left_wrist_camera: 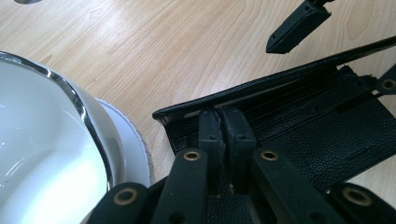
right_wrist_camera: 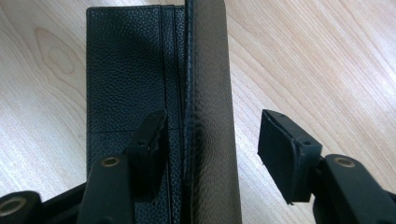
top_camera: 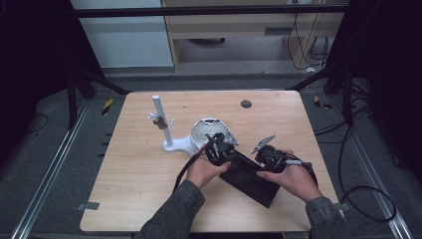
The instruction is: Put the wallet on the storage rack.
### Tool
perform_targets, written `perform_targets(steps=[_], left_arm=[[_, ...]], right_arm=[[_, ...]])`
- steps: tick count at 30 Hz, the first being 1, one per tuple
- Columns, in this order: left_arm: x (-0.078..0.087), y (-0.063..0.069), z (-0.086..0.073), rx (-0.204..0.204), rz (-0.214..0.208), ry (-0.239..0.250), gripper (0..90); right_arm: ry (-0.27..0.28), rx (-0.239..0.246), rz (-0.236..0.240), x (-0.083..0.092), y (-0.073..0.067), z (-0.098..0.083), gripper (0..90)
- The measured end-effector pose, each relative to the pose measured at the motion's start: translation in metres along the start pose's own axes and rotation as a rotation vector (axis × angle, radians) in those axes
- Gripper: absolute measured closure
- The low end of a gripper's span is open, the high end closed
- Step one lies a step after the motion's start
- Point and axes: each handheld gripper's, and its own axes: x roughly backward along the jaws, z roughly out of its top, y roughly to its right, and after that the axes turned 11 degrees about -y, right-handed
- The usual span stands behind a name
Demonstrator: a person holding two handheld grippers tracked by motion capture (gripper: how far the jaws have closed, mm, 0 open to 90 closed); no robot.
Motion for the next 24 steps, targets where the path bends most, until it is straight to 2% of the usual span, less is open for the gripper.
perform_targets(steps=[18, 24], left_arm=[[-0.0018, 0.0005, 0.0, 0.004, -0.004, -0.006, 86.2], [-0.0027, -0.0001, 0.0004, 0.012, -0.009, -0.002, 86.0]], right_arm=[[-0.012, -0.006, 0.008, -0.0074, -0.0003, 0.0019, 47.9], [-0.021, 0.004, 0.003, -0.0096, -0.0017, 0.003, 53.1]])
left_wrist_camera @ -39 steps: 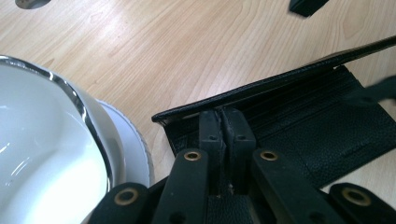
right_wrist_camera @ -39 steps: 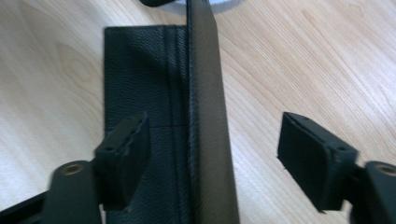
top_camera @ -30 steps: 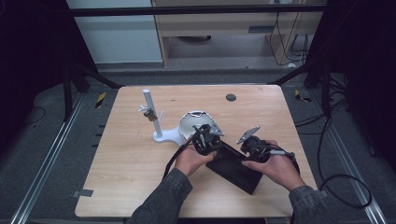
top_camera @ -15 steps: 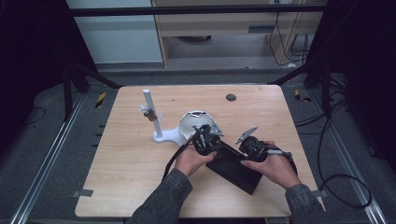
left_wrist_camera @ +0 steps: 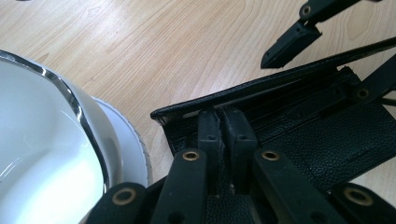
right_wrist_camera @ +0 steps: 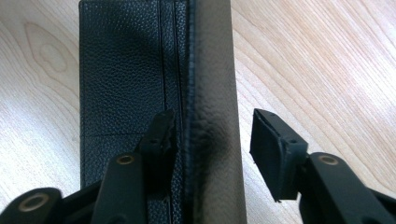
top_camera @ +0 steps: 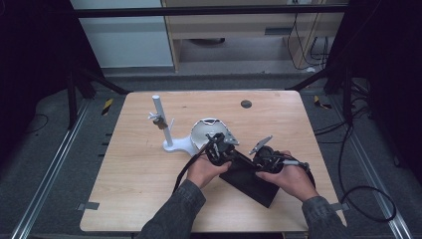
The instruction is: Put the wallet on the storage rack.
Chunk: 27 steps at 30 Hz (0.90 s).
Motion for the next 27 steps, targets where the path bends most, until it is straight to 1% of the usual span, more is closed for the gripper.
perform_targets(steps=[3, 6, 7, 8, 9, 10, 11, 12, 13, 14, 15, 16, 17, 20, 21, 22, 24, 26, 27], left_arm=[[0.0, 0.0, 0.0, 0.0, 0.0, -0.005, 85.5], [0.004, 0.002, -0.001, 0.006, 0.016, 0.003, 82.2], [0.008, 0.003, -0.003, 0.021, 0.033, 0.014, 78.1], [0.01, 0.004, -0.004, 0.029, 0.047, 0.022, 72.0], [0.014, 0.005, -0.005, 0.039, 0.06, 0.034, 68.0], [0.019, 0.007, -0.008, 0.054, 0.072, 0.065, 64.0], [0.022, 0.008, -0.01, 0.064, 0.079, 0.079, 57.3], [0.026, 0.01, -0.013, 0.066, 0.087, 0.082, 50.8], [0.031, 0.012, -0.016, 0.065, 0.097, 0.094, 44.1], [0.036, 0.012, -0.018, 0.059, 0.099, 0.105, 36.0], [0.04, 0.012, -0.02, 0.056, 0.098, 0.113, 30.4], [0.047, 0.013, -0.022, 0.051, 0.099, 0.139, 26.6], [0.051, 0.014, -0.024, 0.042, 0.096, 0.155, 19.7], [0.064, 0.016, -0.028, 0.026, 0.076, 0.19, 13.0], [0.07, 0.018, -0.028, 0.021, 0.067, 0.186, 10.5], [0.073, 0.019, -0.028, 0.013, 0.066, 0.179, 9.9], [0.081, 0.02, -0.028, -0.006, 0.073, 0.171, 9.9], [0.084, 0.02, -0.026, -0.01, 0.064, 0.168, 9.9], [0.085, 0.02, -0.025, -0.012, 0.052, 0.169, 9.9]], right_arm=[[-0.008, 0.016, -0.001, -0.002, -0.002, 0.001, 61.7], [-0.004, 0.041, -0.032, -0.001, -0.003, 0.0, 75.3], [0.005, 0.049, -0.047, 0.001, -0.003, -0.001, 79.8], [0.015, 0.063, -0.069, 0.003, -0.003, -0.003, 83.3], [0.019, 0.065, -0.079, 0.005, -0.004, -0.004, 83.8], [0.022, 0.069, -0.082, 0.006, -0.004, -0.006, 83.9], [0.028, 0.085, -0.081, 0.009, -0.004, -0.009, 84.0], [0.033, 0.084, -0.081, 0.01, -0.005, -0.011, 84.1], [0.041, 0.084, -0.085, 0.013, -0.005, -0.015, 84.1], [0.058, 0.082, -0.089, 0.017, -0.006, -0.019, 84.1], [0.073, 0.081, -0.095, 0.02, -0.006, -0.022, 84.2], [0.085, 0.079, -0.099, 0.023, -0.007, -0.025, 84.2], [0.114, 0.074, -0.107, 0.029, -0.007, -0.03, 84.2], [0.172, 0.061, -0.115, 0.039, -0.007, -0.04, 84.2], [0.197, 0.06, -0.12, 0.044, -0.007, -0.044, 84.2], [0.22, 0.059, -0.128, 0.049, -0.006, -0.048, 84.2], [0.264, 0.061, -0.135, 0.057, -0.005, -0.054, 84.2], [0.299, 0.068, -0.145, 0.063, -0.005, -0.058, 84.2], [0.313, 0.069, -0.144, 0.065, -0.005, -0.058, 84.2]])
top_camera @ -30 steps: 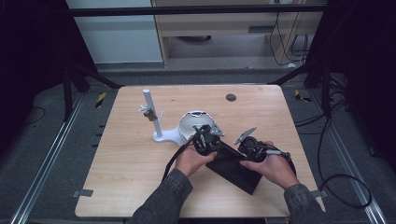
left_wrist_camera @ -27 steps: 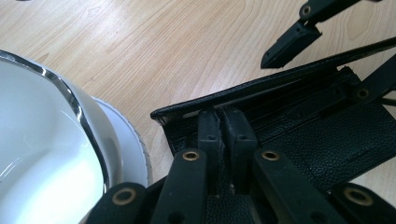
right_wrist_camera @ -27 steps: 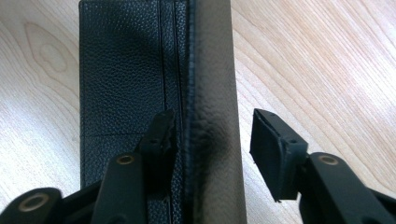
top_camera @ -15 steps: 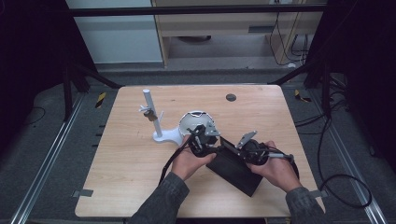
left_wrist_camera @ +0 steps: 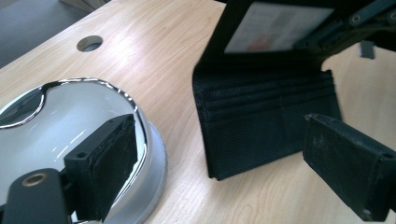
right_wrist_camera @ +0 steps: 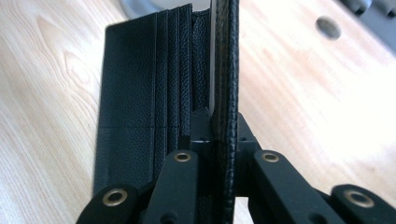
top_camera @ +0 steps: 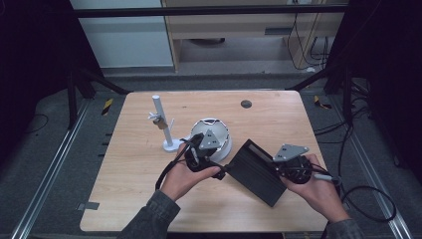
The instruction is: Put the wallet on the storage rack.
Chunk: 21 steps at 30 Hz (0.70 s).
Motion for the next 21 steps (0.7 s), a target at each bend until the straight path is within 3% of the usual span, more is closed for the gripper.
perform_targets(steps=[5, 11, 21], left_arm=[[-0.001, 0.001, 0.004, -0.029, 0.002, -0.003, 9.2], [0.001, 0.0, 0.007, -0.036, -0.015, 0.012, 8.5], [0.002, -0.006, 0.012, -0.035, -0.029, 0.013, 9.2]], right_arm=[[0.077, 0.004, -0.024, 0.015, 0.005, 0.001, 84.3], [0.146, -0.003, -0.029, 0.024, 0.012, 0.004, 84.3], [0.195, 0.002, -0.02, 0.031, 0.014, 0.008, 84.3]])
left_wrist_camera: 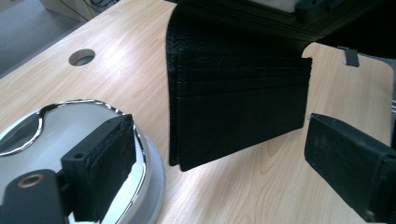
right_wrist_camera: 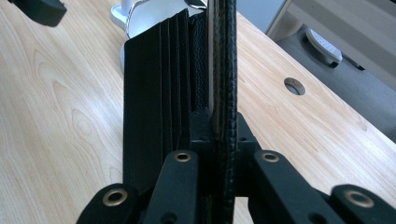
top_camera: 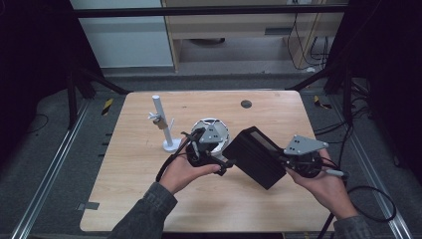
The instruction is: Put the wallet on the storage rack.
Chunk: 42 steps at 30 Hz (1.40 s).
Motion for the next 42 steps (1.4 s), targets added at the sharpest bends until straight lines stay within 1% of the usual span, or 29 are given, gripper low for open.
perform_targets(steps=[2, 5, 8, 11, 12, 13, 16, 17, 19, 21, 22, 24, 25, 26, 27, 29, 31, 32, 33, 34, 35, 36, 38, 39, 40, 42], left_arm=[[-0.003, 0.001, 0.001, 0.0, -0.001, -0.003, 9.5], [-0.008, 0.002, 0.004, -0.011, -0.009, -0.008, 9.9], [-0.012, -0.001, 0.008, -0.023, -0.011, -0.015, 10.5], [-0.017, -0.006, 0.011, -0.016, -0.024, -0.009, 11.4], [-0.018, -0.008, 0.012, -0.005, -0.029, -0.006, 11.8], [-0.019, -0.009, 0.013, -0.007, -0.03, -0.008, 11.9], [-0.024, -0.014, 0.015, 0.002, -0.047, -0.005, 13.1], [-0.025, -0.015, 0.016, 0.011, -0.055, -0.001, 13.6], [-0.029, -0.018, 0.016, 0.023, -0.083, -0.006, 15.7], [-0.031, -0.019, 0.017, 0.016, -0.092, -0.024, 18.6], [-0.033, -0.019, 0.017, 0.01, -0.099, -0.029, 22.0], [-0.034, -0.021, 0.018, 0.0, -0.121, -0.035, 31.9], [-0.034, -0.021, 0.018, 0.002, -0.139, -0.035, 37.3], [-0.033, -0.021, 0.019, 0.008, -0.152, -0.031, 45.3], [-0.032, -0.022, 0.019, 0.008, -0.154, -0.036, 50.2], [-0.028, -0.022, 0.02, 0.027, -0.162, -0.047, 61.0], [-0.022, -0.022, 0.022, 0.038, -0.175, -0.053, 71.2], [-0.018, -0.02, 0.024, 0.038, -0.18, -0.048, 76.0], [-0.013, -0.018, 0.027, 0.031, -0.172, -0.052, 79.0], [-0.01, -0.017, 0.029, 0.015, -0.159, -0.063, 79.6], [-0.006, -0.014, 0.034, -0.001, -0.141, -0.086, 79.8], [-0.003, -0.012, 0.038, -0.009, -0.124, -0.096, 80.0], [0.004, -0.01, 0.045, -0.012, -0.11, -0.104, 80.2], [0.007, -0.01, 0.049, -0.021, -0.105, -0.111, 80.4], [0.009, -0.009, 0.052, -0.022, -0.099, -0.107, 80.4], [0.013, -0.009, 0.059, -0.027, -0.082, -0.132, 80.5]], right_arm=[[0.008, -0.003, 0.002, 0.001, 0.0, 0.0, 84.3], [0.025, -0.005, 0.009, 0.003, 0.001, 0.0, 84.3], [0.04, -0.005, 0.016, 0.006, 0.001, 0.002, 84.3], [0.056, -0.004, 0.02, 0.01, 0.0, 0.003, 84.3], [0.062, -0.003, 0.023, 0.011, 0.0, 0.004, 84.3], [0.067, -0.002, 0.024, 0.013, 0.0, 0.004, 84.3], [0.082, 0.004, 0.029, 0.016, 0.0, 0.005, 84.3], [0.087, 0.008, 0.031, 0.017, 0.001, 0.005, 84.3], [0.095, 0.008, 0.034, 0.018, 0.001, 0.005, 84.3], [0.1, 0.007, 0.033, 0.019, 0.001, 0.005, 84.3], [0.104, 0.006, 0.033, 0.019, 0.001, 0.005, 84.3], [0.107, 0.001, 0.037, 0.017, 0.001, 0.004, 84.3], [0.106, 0.001, 0.04, 0.016, 0.001, 0.004, 84.3], [0.104, 0.003, 0.043, 0.014, 0.001, 0.003, 84.2], [0.1, 0.005, 0.045, 0.012, 0.0, 0.002, 84.2], [0.093, 0.006, 0.047, 0.007, -0.001, -0.002, 84.1], [0.092, 0.002, 0.054, 0.004, -0.001, -0.006, 83.6], [0.088, 0.0, 0.053, 0.002, -0.001, -0.008, 83.3], [0.083, -0.003, 0.048, -0.001, -0.002, -0.011, 82.9], [0.082, -0.006, 0.048, -0.003, -0.002, -0.014, 82.9], [0.086, -0.011, 0.051, -0.005, -0.002, -0.015, 82.9], [0.094, -0.022, 0.059, -0.007, -0.003, -0.018, 82.9], [0.104, -0.032, 0.063, -0.011, -0.004, -0.02, 82.1], [0.111, -0.037, 0.066, -0.013, -0.005, -0.021, 81.0], [0.113, -0.044, 0.073, -0.014, -0.006, -0.021, 79.4], [0.117, -0.056, 0.085, -0.018, -0.008, -0.022, 73.6]])
